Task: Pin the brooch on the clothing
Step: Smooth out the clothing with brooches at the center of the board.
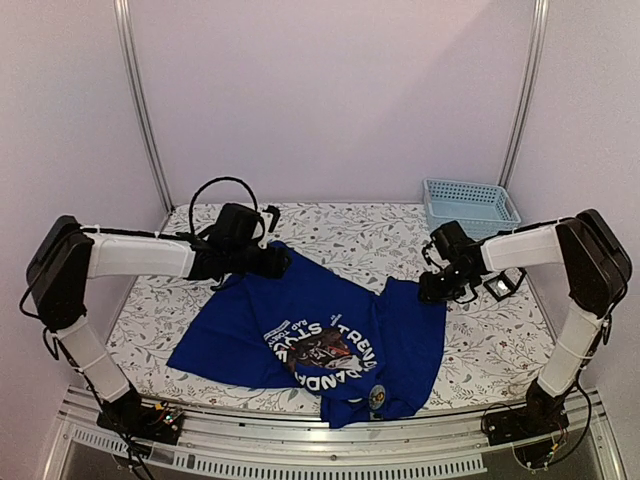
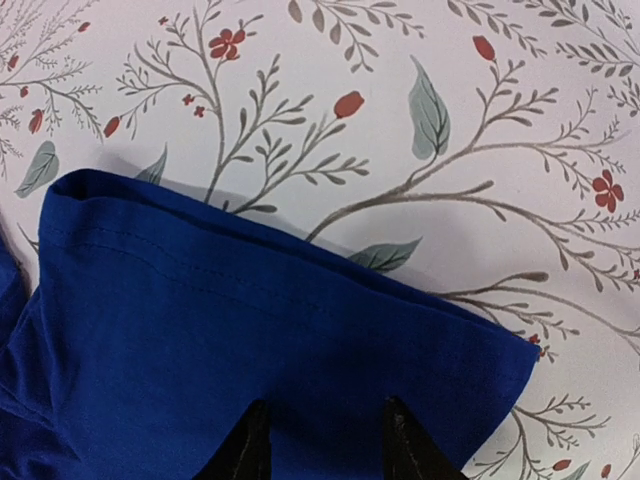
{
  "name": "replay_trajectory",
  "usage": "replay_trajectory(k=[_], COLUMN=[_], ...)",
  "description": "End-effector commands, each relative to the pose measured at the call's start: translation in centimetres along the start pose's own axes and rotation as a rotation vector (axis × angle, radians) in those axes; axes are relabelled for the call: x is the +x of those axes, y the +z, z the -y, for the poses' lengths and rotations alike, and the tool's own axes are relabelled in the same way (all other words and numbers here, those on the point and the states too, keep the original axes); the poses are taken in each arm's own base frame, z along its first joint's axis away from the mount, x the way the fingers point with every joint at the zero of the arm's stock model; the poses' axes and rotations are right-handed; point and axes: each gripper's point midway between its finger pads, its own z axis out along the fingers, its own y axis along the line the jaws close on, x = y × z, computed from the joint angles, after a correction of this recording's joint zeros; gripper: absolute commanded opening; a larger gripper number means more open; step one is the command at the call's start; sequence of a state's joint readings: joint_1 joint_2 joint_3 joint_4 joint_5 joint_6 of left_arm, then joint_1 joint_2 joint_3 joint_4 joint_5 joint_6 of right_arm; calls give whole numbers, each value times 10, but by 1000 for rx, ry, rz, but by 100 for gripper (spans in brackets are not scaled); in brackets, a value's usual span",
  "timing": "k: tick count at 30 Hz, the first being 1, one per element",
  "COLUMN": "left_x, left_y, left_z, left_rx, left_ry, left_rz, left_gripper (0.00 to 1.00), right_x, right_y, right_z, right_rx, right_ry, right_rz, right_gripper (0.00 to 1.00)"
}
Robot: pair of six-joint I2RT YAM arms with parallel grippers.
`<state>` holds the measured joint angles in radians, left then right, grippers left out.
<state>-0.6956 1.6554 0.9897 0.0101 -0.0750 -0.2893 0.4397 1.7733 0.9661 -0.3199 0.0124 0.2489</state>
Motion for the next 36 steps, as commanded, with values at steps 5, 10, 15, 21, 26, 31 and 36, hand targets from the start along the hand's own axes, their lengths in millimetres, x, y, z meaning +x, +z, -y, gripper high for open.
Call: replay_trajectory(k=[5,10,15,21,26,31,36], left_x=[53,66,60,28,5,-34,-81], left_y=[102,126,142,148,150,136,107], left_z=[-86,-131,-189,-246,-262,-249,-206], left_rx=[-215,-234,-292,-378,-383,-334,-288], left_ry=[-81,-240,-344,-396,-381,-304,-153], left_rz=[-274,-297,-300,-207,-169,-65,17], left_gripper=[59,58,57,56,56,59,63], right_x=[48,-75,-204,-296,-333,-325,-297], right_y=[36,40,33,17,-8,3,-22], right_z=[22,49,77,63,30,13,-17], right_rx=[114,201,242,172,1,-101,-117], right_ry=[-25,-67,-48,-102,-132,-76,-140], right_rz=[-291,-98,135,420,597,563,501], right_gripper=[0,0,0,0,0,5,13])
